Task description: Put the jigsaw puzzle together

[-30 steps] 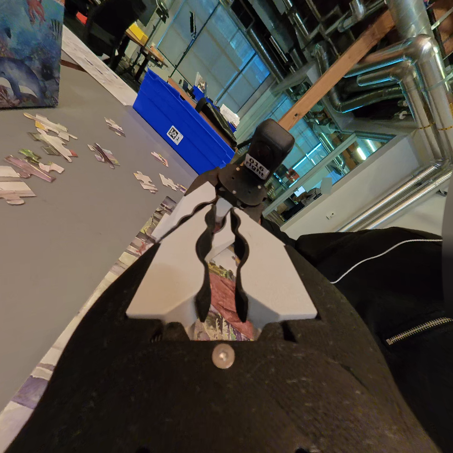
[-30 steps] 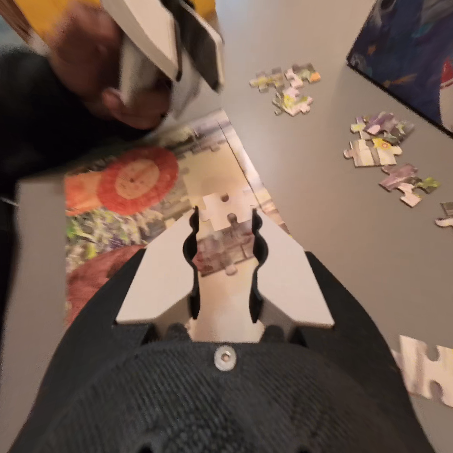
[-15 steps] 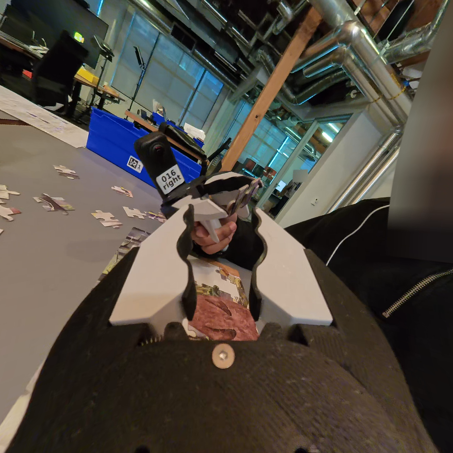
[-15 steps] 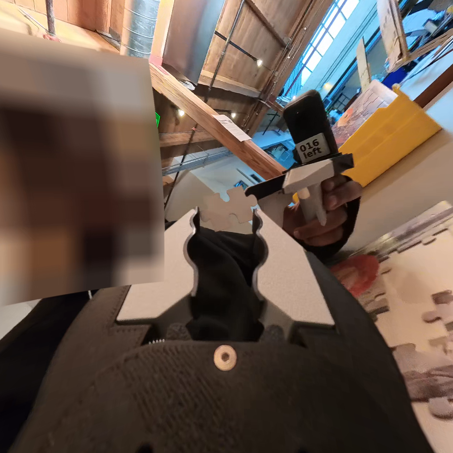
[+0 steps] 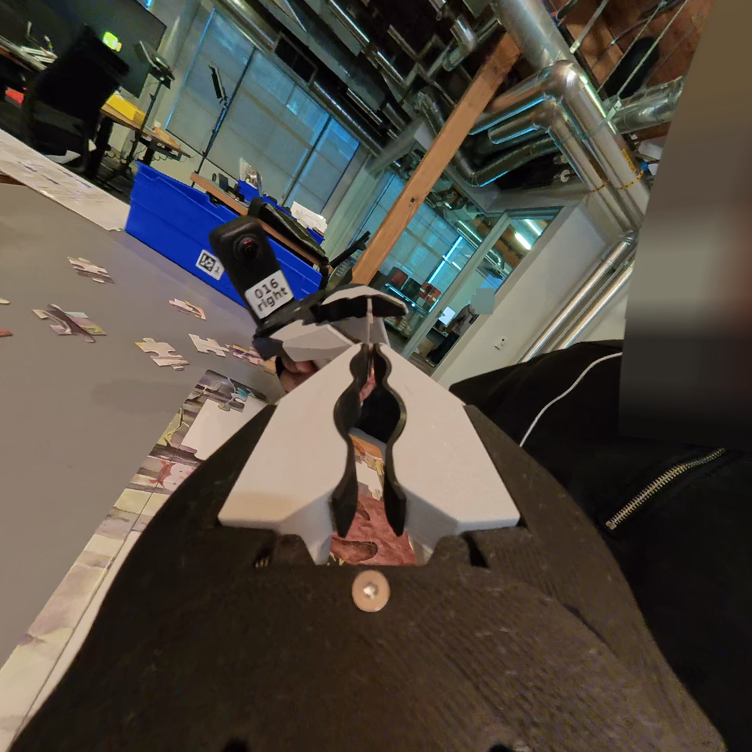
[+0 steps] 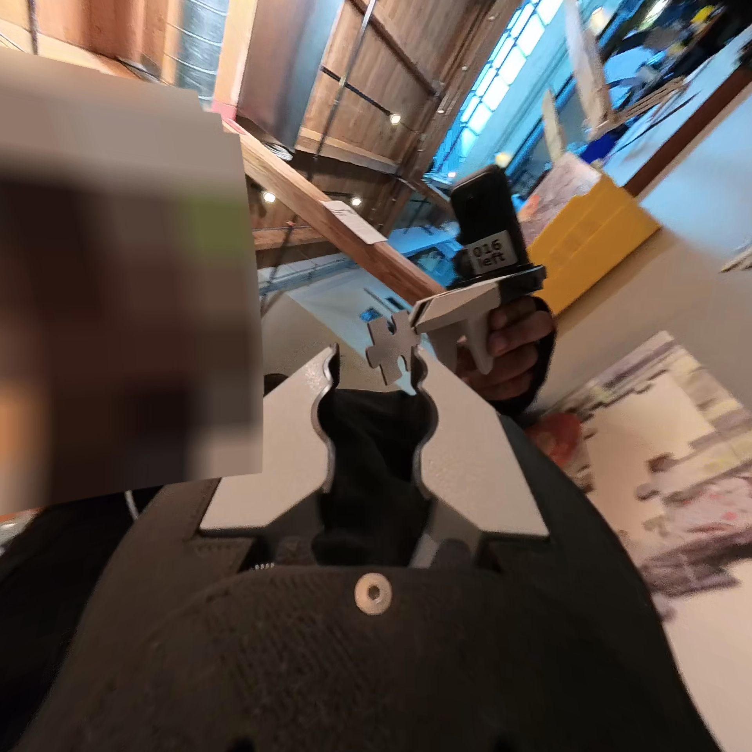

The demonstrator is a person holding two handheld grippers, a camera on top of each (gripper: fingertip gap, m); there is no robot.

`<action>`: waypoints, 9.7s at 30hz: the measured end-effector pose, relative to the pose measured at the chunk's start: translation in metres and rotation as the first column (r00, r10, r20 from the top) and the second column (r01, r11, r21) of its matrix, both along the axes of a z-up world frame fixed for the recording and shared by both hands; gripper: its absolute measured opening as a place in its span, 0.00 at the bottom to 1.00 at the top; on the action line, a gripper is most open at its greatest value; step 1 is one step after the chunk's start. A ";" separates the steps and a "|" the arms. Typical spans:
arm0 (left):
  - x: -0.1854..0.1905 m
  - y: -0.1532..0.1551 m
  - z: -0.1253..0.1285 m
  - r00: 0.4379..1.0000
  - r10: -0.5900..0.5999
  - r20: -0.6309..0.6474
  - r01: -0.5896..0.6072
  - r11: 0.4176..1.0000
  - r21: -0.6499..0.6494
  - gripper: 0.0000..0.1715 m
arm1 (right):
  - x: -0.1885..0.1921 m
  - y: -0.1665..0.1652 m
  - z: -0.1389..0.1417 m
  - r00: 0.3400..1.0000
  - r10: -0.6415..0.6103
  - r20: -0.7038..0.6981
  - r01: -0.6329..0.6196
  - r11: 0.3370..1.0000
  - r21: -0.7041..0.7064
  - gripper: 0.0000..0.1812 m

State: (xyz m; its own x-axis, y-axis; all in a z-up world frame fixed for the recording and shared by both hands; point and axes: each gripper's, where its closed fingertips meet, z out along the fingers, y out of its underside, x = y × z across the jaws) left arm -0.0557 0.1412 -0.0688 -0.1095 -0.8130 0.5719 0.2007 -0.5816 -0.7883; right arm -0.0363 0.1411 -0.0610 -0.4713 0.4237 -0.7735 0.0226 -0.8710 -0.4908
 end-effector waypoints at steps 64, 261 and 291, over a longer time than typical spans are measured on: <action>0.013 0.011 -0.057 0.979 -0.085 -0.184 0.024 0.950 -0.313 0.00 | 0.017 0.014 -0.071 0.746 -0.659 0.093 -0.178 -0.062 0.982 0.12; -0.057 0.070 -0.075 0.581 0.573 -0.578 -0.315 0.813 0.490 0.00 | 0.110 0.103 -0.041 0.557 -0.824 0.105 0.344 0.344 0.874 0.00; -0.047 0.066 -0.093 0.606 0.502 -0.618 -0.285 0.862 0.420 0.00 | 0.114 0.107 -0.036 0.505 -0.859 0.084 0.344 0.289 0.893 0.03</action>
